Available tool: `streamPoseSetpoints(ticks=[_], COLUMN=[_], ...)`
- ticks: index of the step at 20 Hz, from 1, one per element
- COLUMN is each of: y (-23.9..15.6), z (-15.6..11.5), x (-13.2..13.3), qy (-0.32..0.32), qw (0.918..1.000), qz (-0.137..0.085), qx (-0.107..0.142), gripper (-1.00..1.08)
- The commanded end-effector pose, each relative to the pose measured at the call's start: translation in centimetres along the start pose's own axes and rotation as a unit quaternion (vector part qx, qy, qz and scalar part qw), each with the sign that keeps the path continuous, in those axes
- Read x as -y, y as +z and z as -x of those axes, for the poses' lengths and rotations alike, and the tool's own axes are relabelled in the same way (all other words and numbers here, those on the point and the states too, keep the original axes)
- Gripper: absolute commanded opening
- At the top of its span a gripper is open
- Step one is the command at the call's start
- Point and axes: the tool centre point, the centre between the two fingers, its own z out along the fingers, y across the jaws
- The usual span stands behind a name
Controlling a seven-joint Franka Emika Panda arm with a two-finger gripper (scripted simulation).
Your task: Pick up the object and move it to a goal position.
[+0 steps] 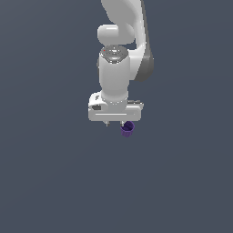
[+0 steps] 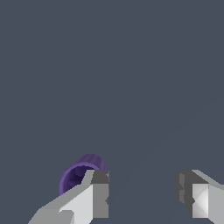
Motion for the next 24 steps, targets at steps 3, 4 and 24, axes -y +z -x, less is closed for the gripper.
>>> streamPoseSetpoints(ticks=[3,4,24], y=[0.8,1.1,8.3], z=[0.2,0.3,3.3], x=[0.1,0.1,1.5], qy=[-0.012,-0.016,-0.144], qw=[0.9999,0.9998,0.9816], qz=[-0.01,-0.013,-0.119], qx=[0.0,0.0,-0.042], gripper=[0.28,0.28,0.28])
